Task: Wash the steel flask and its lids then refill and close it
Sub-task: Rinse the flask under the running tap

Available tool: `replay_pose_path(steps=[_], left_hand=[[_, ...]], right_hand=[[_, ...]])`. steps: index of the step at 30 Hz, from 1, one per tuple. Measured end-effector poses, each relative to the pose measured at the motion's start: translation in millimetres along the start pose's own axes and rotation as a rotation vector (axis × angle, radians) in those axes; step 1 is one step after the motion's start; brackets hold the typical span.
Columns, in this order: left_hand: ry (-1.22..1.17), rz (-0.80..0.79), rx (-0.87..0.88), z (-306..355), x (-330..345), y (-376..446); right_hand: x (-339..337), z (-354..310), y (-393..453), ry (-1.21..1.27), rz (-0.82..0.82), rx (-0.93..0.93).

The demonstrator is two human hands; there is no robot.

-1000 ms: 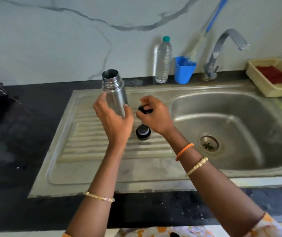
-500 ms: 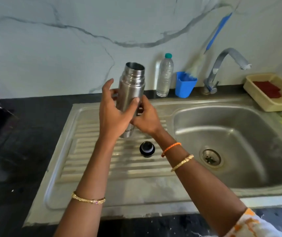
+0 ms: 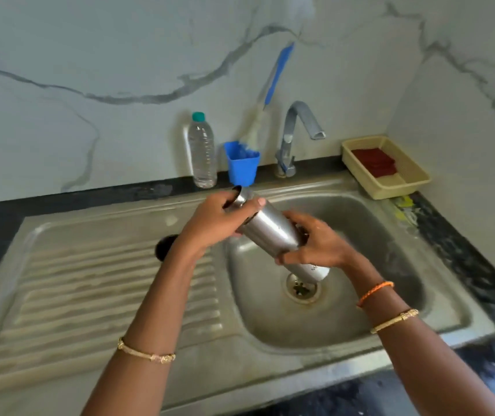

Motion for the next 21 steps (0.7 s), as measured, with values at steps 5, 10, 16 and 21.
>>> replay_pose_path(steps=[5,10,16,21], left_hand=[[-0.104,0.055,-0.223,-30.3,55.1,34.4],[-0.098,0.249,-0.292,-44.5,86.3,62.2],[-0.049,0.322,-0.332,-53.2,107.8,92.3],[-0.09,0.311,-0.358,-66.1,122.3,105.0]], right_hand=[[-8.2,61.8,18.7,-0.025,-0.241,0.064],[-52.9,121.0,91.4,0.644,-0.081,0.237],[-39.9,139.1,177.4,1.299,-0.151,0.562],[-25.2,134.2,202.7,1.609,-0.127,0.536]])
Point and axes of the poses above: each hand's wrist, its own y-axis towards the middle knuckle, its own x-axis out of the palm, z = x × y, the point moved 6 cm from there along y, towards the middle knuckle, and after that the axes turned 3 degrees about -y, right-handed, at the moved point
